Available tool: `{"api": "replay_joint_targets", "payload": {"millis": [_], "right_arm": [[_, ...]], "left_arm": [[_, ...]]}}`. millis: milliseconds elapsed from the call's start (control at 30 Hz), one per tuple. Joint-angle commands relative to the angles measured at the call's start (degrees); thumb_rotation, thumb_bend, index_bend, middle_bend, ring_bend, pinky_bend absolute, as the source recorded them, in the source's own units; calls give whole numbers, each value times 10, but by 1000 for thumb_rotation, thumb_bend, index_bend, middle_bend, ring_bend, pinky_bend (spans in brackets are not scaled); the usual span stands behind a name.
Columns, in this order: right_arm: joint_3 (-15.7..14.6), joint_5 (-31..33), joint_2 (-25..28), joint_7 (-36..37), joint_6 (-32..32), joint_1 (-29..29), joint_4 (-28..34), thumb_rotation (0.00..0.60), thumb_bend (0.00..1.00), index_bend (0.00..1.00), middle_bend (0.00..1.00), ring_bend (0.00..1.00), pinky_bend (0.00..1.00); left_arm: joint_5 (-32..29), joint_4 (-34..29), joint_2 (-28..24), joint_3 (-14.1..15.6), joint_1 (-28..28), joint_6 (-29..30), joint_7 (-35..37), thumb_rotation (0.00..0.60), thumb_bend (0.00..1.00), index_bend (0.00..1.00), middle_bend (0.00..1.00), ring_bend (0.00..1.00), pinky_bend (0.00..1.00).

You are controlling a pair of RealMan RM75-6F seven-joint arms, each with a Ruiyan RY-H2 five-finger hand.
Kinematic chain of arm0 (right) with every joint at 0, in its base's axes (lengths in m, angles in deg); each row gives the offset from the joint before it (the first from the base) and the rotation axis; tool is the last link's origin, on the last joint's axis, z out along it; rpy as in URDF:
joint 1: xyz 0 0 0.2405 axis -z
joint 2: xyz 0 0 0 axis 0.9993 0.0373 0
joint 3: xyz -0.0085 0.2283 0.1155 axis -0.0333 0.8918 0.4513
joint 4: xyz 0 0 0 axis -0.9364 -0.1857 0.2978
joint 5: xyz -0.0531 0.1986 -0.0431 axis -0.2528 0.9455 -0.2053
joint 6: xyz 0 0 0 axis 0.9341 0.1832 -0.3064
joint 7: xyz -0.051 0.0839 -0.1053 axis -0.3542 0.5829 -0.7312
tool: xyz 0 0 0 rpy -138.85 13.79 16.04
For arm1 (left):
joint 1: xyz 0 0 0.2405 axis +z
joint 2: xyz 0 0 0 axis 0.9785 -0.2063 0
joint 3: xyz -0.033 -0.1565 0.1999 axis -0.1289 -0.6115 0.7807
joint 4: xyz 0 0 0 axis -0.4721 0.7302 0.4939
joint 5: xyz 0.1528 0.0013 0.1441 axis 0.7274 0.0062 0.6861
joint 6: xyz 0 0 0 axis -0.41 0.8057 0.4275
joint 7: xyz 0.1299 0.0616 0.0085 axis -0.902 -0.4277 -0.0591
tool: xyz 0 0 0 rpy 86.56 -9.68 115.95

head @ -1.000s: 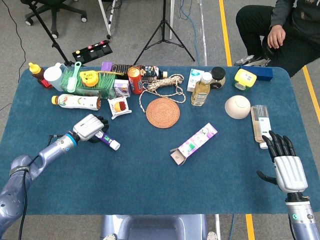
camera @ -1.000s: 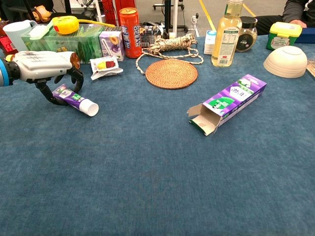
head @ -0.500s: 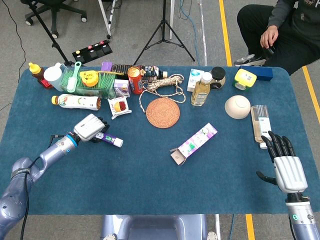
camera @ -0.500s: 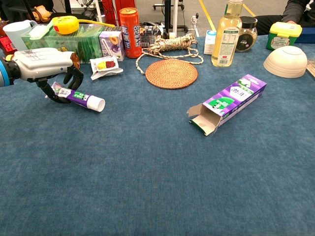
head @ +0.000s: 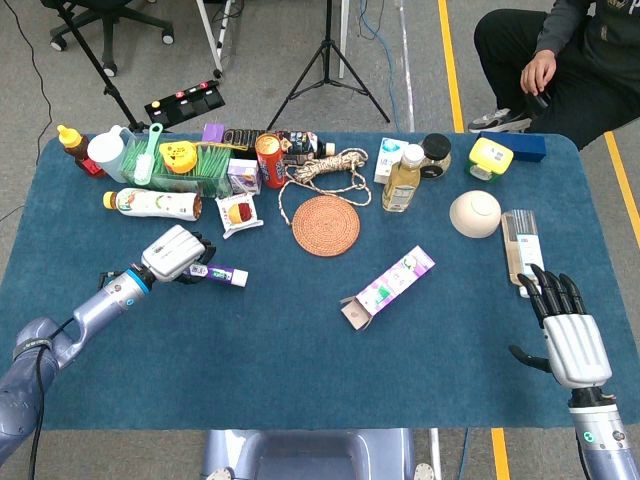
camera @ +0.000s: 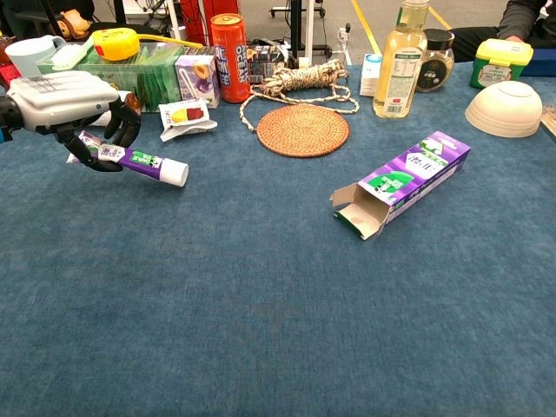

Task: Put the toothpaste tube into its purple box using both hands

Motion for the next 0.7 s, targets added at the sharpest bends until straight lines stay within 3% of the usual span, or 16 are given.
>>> {"api": "replay_joint_targets", "payload": {"millis": [33,233,433,700], "right_arm": [[-1,-2,1,3,-5,-3,-4,600,0,42,0,0,0],[-4,-2,8,13,-16,-7,-22,600,0,44,0,0,0],[-3,-50,39,47,-48,-47,-45,600,0,69,0,0,0],[-1,-127,68,185,-135,-158,-126,600,0,119,45,0,36]], "left_arm": [[-3,-21,-14,-4,2,12,-2,600,428,690,598,527,749],[-11,-72,-46,-15,8,38,-18,600,428,696,605,530,755],[-27,-196,-119,-38,9,60,-33,600,428,696,605,530,755],[-53,-388,-228,-60,13,44,-116,600,427,696,605,530,755]]}}
